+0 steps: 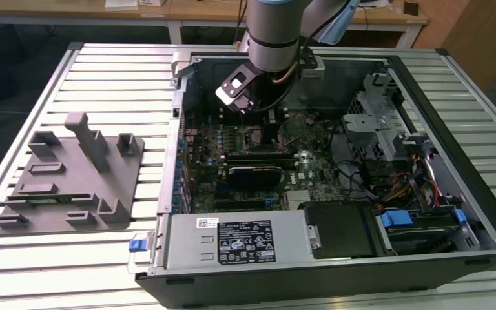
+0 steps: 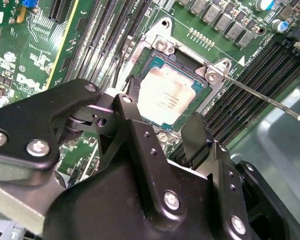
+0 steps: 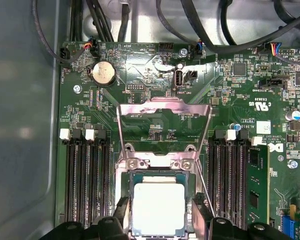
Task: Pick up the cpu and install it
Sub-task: 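Place the cpu into insertion slot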
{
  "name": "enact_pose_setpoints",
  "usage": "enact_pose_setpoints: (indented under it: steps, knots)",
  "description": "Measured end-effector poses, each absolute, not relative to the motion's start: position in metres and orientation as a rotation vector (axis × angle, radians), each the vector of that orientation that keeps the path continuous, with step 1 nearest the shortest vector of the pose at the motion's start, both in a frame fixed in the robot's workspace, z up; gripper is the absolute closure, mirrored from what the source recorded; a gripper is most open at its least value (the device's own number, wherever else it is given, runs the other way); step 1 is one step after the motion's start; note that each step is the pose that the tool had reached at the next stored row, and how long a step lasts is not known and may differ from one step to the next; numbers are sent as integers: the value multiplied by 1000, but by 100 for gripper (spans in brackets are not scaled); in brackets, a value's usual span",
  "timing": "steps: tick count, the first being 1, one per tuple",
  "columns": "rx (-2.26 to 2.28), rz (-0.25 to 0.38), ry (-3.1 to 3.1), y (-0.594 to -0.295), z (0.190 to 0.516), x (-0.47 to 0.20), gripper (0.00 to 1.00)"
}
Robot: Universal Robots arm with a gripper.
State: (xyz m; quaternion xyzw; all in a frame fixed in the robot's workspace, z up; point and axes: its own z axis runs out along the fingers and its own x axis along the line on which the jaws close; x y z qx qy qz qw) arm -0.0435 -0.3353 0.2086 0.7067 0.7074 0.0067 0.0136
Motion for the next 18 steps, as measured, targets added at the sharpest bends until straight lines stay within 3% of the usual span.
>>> enact_pose_setpoints:
  steps: [3,5,6,8,9,13,18]
  knots:
    - [2201,21,2203,-335,209,-44,47]
    - [2201,21,2203,-335,209,-43,59]
    - [2201,21,2203,-335,209,-44,59]
    - [2201,21,2203,-335,209,-44,71]
    - [2201,21,2203,-335,209,-44,71]
    - [2201,21,2203,-335,209,-44,88]
    - [2201,21,2203,-335,209,-44,89]
